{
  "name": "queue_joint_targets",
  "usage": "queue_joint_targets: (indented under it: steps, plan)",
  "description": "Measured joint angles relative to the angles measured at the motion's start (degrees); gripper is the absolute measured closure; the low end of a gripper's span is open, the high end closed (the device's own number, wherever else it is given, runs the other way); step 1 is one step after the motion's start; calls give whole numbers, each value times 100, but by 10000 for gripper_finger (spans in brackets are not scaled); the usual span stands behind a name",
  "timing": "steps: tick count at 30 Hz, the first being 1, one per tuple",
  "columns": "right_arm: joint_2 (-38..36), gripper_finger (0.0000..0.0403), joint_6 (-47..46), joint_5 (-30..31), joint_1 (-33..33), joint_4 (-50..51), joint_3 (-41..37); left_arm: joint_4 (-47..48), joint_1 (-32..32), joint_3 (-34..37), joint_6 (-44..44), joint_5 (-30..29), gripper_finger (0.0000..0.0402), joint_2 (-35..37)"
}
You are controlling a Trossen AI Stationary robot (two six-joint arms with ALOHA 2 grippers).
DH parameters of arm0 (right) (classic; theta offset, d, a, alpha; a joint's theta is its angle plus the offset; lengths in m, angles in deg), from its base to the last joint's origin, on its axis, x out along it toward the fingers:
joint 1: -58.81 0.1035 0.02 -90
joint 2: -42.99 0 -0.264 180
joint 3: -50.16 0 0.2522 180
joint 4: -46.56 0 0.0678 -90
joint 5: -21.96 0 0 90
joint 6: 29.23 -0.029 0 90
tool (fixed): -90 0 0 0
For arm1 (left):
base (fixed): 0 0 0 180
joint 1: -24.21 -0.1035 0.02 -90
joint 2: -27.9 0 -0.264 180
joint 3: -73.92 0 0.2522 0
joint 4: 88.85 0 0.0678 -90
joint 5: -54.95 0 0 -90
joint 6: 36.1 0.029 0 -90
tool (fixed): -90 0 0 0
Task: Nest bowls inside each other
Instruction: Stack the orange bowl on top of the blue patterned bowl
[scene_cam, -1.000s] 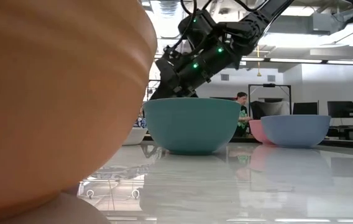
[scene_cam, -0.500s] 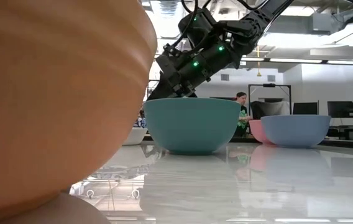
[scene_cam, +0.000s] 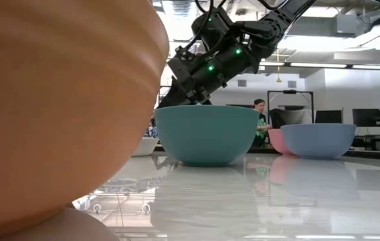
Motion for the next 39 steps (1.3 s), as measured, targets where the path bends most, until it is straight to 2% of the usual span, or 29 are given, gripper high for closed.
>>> queue_joint_targets:
  steps: [5, 8, 10, 19, 27, 31, 34, 39]
  plan:
    - [0, 273, -1, -23, 4, -2, 0, -24, 1, 0, -102, -336, 312, -421]
    - [0, 273, 0, -25, 4, -2, 0, -34, 1, 0, -107, -516, 369, -429]
    - [-2, 273, 0, -28, 4, -5, 0, -43, 0, -1, -133, -593, 392, -366]
    - [-2, 273, -429, -18, -108, -25, 0, -210, 2, -2, 113, -877, 401, 173]
    - [-4, 273, -450, 1, -252, -11, 351, -854, 305, -2, 1242, -735, 401, 704]
    - [-4, 273, -74, 1, -263, 15, 641, -1243, 517, -2, 1597, -707, 401, 886]
    - [-4, 273, 385, 1, -272, 481, 984, -1338, 675, -51, 2224, -354, 401, 943]
    - [-4, 273, 693, 183, -278, 2098, 1840, -1346, 1107, -147, 3538, 75, 401, 917]
